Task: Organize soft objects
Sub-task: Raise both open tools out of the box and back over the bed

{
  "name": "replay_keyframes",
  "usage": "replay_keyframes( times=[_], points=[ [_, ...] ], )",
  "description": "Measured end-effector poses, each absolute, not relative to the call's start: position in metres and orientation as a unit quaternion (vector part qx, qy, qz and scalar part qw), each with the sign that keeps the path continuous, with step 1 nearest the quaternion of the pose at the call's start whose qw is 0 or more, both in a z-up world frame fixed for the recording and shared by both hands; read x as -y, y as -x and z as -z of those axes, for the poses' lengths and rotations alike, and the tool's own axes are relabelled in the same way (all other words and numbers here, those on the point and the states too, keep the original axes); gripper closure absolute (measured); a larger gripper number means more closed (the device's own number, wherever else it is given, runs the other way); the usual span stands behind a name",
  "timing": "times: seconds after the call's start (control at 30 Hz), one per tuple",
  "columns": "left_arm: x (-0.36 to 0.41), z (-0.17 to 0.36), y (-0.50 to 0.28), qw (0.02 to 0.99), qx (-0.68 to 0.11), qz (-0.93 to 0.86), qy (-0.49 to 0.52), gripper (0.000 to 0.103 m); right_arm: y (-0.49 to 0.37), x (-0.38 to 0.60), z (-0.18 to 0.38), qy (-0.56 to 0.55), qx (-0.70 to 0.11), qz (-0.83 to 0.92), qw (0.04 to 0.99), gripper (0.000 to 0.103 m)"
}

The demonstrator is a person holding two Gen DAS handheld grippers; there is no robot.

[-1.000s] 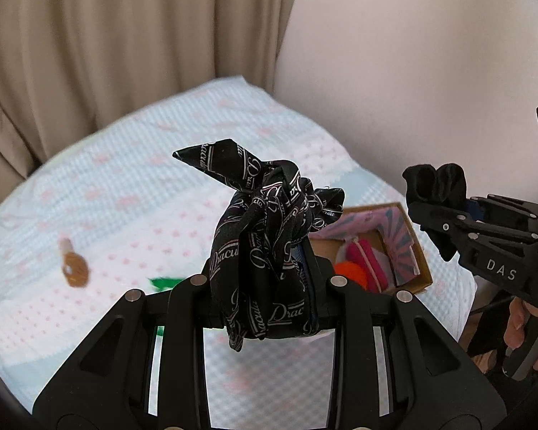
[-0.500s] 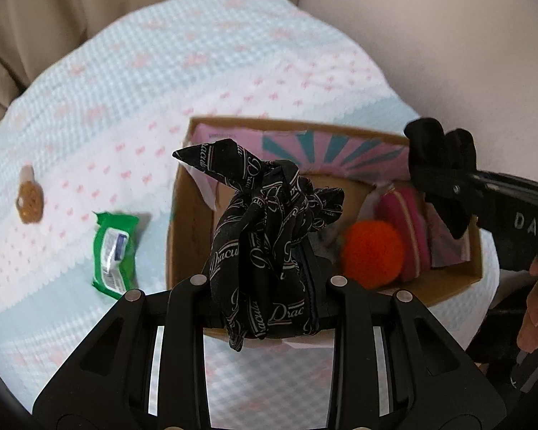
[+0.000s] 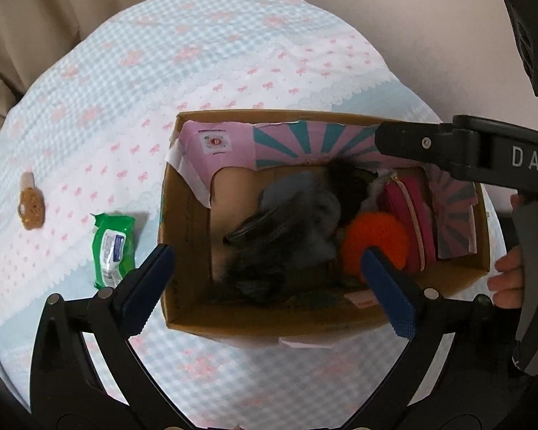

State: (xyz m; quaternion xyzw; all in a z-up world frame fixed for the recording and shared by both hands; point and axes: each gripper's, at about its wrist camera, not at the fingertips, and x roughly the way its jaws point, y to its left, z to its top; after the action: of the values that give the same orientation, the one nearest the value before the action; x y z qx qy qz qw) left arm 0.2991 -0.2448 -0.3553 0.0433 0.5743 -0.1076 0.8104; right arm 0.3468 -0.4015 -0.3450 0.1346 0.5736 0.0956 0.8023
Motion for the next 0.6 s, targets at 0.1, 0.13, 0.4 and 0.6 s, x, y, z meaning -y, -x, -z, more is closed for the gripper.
replay_keyframes(
  times=[0.1, 0.13, 0.4, 0.6],
  points=[
    [0.245, 0.35, -0.298, 0.812, -0.571, 0.109, -0.042, 0.0, -0.345, 0.405, 0.343, -0.135, -0.572, -0.094, 0.804, 0.0],
    [0.245, 0.348, -0.297, 0.813, -0.57, 0.109, -0.04, 0.0, -0.345, 0.404, 0.343, -0.135, -0.572, -0.092, 0.804, 0.0],
    [0.237, 0.329, -0.289, 0.822, -0.557, 0.117, -0.032, 0.0, -0.332, 0.403, 0.329, -0.115, -0.56, -0.078, 0.817, 0.0],
    [0.223, 0.301, -0.274, 0.832, -0.539, 0.129, -0.024, 0.0, -0.312, 0.398, 0.299, -0.106, -0.533, -0.067, 0.837, 0.0]
  ],
)
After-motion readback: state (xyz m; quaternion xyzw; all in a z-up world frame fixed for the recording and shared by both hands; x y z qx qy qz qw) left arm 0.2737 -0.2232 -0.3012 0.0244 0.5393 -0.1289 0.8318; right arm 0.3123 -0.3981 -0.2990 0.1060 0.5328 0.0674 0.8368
